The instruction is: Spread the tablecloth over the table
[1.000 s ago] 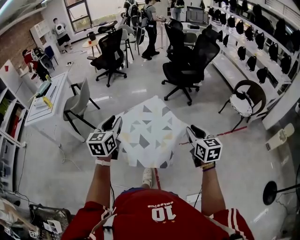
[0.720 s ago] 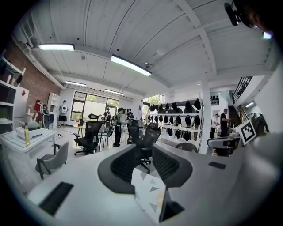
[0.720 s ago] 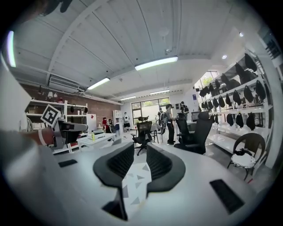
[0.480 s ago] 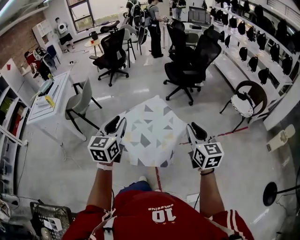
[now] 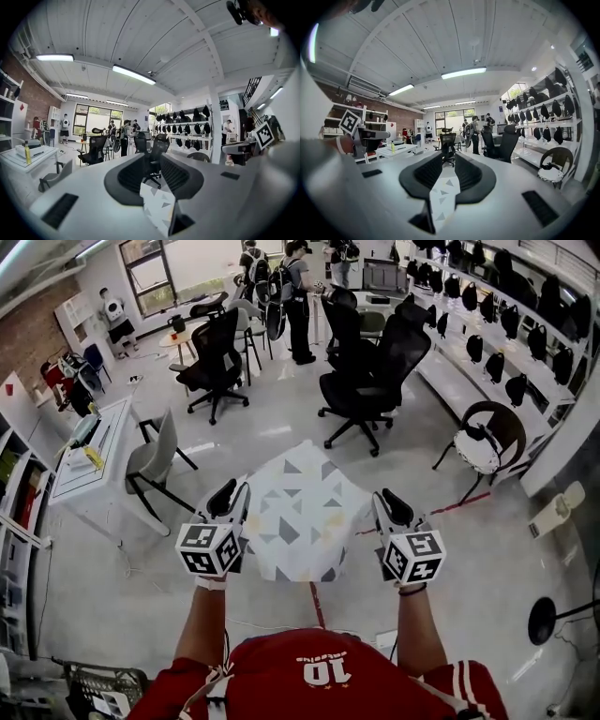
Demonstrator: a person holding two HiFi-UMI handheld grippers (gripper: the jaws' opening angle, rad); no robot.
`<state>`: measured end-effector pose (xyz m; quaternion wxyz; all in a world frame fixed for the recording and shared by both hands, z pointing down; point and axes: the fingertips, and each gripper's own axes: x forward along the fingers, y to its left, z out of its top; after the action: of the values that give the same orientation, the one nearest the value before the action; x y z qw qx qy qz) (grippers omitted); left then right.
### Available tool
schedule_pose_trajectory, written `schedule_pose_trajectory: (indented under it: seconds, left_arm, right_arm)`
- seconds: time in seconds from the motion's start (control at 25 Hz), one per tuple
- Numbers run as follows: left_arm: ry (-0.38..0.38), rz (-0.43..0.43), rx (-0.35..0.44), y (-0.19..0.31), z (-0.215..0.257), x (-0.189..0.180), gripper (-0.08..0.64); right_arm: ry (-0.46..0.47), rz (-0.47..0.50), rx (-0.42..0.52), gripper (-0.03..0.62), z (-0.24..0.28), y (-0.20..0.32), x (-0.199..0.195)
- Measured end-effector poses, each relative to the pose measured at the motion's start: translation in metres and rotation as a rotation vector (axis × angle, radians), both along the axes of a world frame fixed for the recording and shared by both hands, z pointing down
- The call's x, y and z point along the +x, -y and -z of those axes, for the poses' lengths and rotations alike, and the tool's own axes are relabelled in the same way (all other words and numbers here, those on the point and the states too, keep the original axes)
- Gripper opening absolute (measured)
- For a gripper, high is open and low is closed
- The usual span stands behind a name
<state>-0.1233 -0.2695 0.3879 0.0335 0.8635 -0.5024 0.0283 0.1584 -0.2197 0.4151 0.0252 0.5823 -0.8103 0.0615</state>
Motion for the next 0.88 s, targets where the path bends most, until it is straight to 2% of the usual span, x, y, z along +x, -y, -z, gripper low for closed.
schedule_pose_trajectory:
  seconds: [0.24, 0.56, 0.88]
  left_arm:
    - [0.014, -0.033, 0.007, -0.001, 0.005, -0.005, 0.081]
    - [0.027, -0.001, 0.037, -0.008, 0.012, -0.022, 0.024]
    - [-0.018, 0.006, 0.029, -0.016, 0.011, -0.026, 0.009]
  right_arm:
    - [-0.004, -0.04, -0.005, 0.068, 0.009, -0.001, -0.014]
    - [0.002, -0.087, -0.005, 0.031, 0.01, -0.011, -0.021]
    - [-0.002, -0.102, 0.014, 0.014, 0.014, -0.024, -0.02]
